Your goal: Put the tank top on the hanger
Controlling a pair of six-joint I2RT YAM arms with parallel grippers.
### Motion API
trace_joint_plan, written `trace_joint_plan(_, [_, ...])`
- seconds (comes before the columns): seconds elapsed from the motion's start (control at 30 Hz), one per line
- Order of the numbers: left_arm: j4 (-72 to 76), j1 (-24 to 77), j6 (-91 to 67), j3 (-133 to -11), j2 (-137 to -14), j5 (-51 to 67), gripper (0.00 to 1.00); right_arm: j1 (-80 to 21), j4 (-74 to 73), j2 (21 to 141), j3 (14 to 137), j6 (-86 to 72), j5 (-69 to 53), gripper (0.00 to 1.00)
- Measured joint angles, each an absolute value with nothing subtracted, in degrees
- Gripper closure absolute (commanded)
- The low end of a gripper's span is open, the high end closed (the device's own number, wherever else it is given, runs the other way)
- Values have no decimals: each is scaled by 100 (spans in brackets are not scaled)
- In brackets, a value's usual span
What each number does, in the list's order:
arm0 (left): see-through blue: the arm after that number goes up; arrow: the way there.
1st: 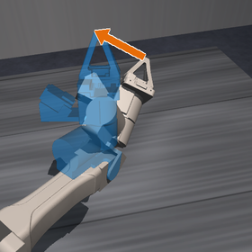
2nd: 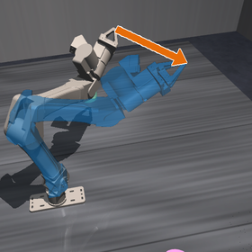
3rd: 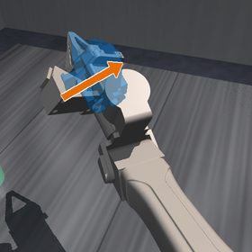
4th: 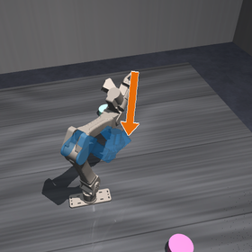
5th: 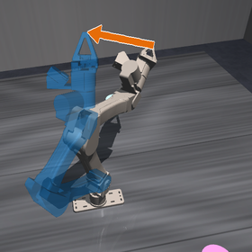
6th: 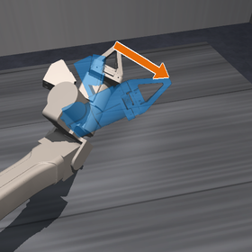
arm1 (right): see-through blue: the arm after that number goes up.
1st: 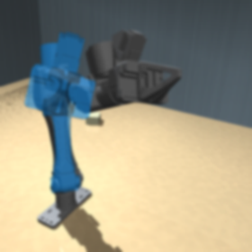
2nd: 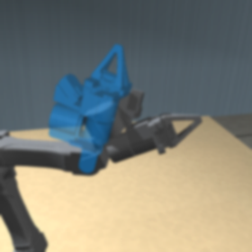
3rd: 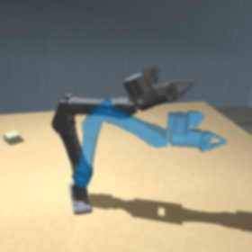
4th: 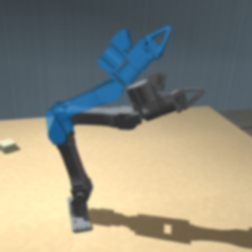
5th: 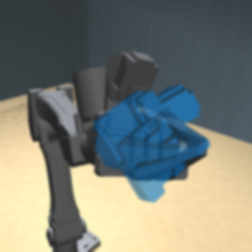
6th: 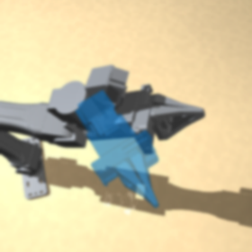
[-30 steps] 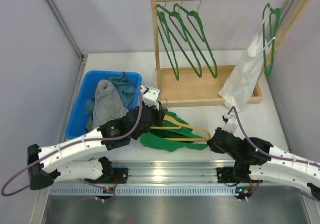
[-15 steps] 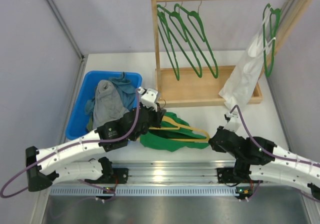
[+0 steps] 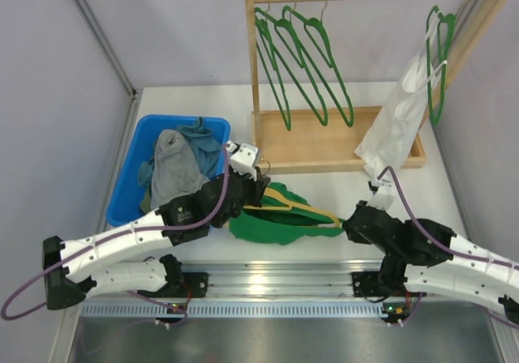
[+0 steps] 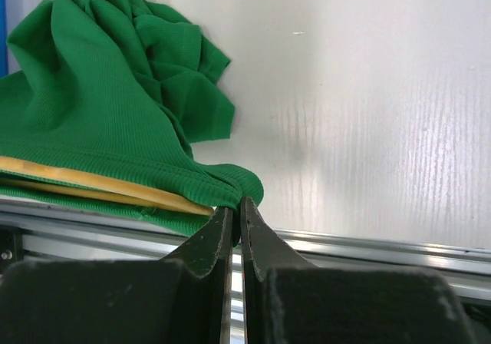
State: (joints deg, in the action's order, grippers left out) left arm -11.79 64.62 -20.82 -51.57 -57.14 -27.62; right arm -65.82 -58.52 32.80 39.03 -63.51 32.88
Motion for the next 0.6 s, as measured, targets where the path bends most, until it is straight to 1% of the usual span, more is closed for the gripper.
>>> trace_joint_plan(0.37, [-1035, 6462, -1986, -5157, -6020, -2663, 100, -6573, -6066, 3712, 4368, -5990, 3330, 100])
trace_joint_plan(0.6, [-985, 6462, -1953, -5166, -6184, -2593, 100, -6571, -5953, 4248, 4976, -5535, 3304, 100])
